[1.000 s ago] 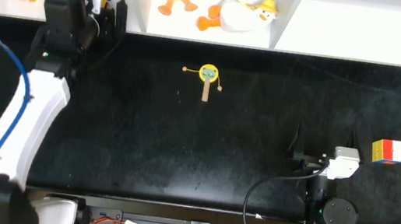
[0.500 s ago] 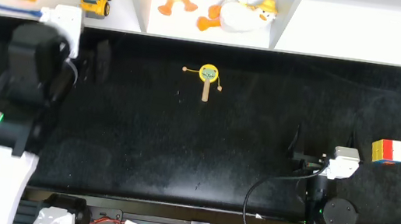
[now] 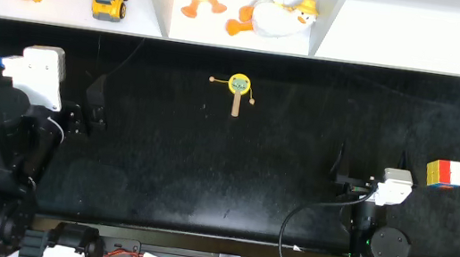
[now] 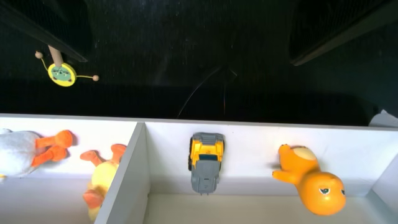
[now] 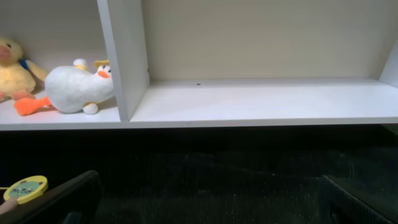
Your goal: Store Toys
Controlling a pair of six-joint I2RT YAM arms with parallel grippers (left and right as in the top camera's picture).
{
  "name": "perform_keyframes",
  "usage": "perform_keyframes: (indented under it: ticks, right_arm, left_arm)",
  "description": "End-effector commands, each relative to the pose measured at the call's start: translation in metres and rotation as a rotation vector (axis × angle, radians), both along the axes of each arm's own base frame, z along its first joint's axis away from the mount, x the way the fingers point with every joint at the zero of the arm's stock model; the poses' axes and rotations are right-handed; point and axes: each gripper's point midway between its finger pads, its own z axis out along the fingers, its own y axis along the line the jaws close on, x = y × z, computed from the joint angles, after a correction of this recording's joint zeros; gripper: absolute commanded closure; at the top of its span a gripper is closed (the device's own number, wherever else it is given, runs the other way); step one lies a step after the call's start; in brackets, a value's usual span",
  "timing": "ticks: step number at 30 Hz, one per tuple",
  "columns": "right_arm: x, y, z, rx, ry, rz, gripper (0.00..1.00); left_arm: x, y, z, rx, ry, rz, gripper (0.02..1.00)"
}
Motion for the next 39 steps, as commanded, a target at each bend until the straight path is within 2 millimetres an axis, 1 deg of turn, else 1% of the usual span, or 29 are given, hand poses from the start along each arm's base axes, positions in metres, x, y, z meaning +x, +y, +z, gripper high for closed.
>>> perform_keyframes:
  ticks: [1,5,7,11,15,18,21,23,26,31,34,36,39]
  right_arm:
    - [0.000,-0.001,-0.003,0.007,0.000,-0.006,0.007]
    - [0.000,-0.001,-0.003,0.007,0.000,-0.006,0.007]
    - [0.000,-0.001,-0.003,0.007,0.000,-0.006,0.005]
    - [0.000,-0.001,-0.003,0.007,0.000,-0.006,0.005]
    - [0.000,-0.001,-0.003,0.007,0.000,-0.006,0.007]
    - [0.000,-0.001,-0.003,0.007,0.000,-0.006,0.007]
    - [0.000,-0.001,-0.003,0.007,0.000,-0.006,0.007]
    - [0.000,-0.001,-0.003,0.007,0.000,-0.006,0.005]
    - [0.000,-0.001,-0.003,0.007,0.000,-0.006,0.005]
    - [0.000,-0.001,-0.003,0.007,0.000,-0.006,0.005]
    - [0.000,-0.001,-0.003,0.007,0.000,-0.006,0.007]
    - [0.000,-0.001,-0.003,0.007,0.000,-0.006,0.007]
    - [0.000,-0.001,-0.003,0.007,0.000,-0.006,0.007]
  left_arm:
    - [0.000,-0.003,0.001,-0.030,0.013,-0.002,0.020]
    - [-0.004,-0.003,-0.012,-0.025,0.070,-0.001,0.020]
    - [-0.009,-0.003,-0.021,-0.022,0.117,-0.001,0.020]
    - [-0.021,0.000,-0.029,-0.017,0.154,0.007,0.020]
    - [-0.037,0.018,-0.029,-0.028,0.118,0.085,0.020]
    - [-0.047,0.029,-0.035,-0.034,0.076,0.128,0.020]
    - [-0.053,0.036,-0.047,-0.028,0.024,0.161,0.020]
    - [-0.055,0.038,-0.060,-0.029,-0.007,0.171,0.020]
    - [-0.052,0.037,-0.082,-0.034,-0.068,0.165,0.020]
    - [-0.040,0.031,-0.113,-0.063,-0.180,0.128,0.020]
    - [-0.035,0.031,-0.130,-0.135,-0.237,0.156,0.020]
    - [-0.031,0.032,-0.140,-0.178,-0.271,0.171,0.020]
    - [-0.025,0.030,-0.147,-0.202,-0.328,0.159,0.020]
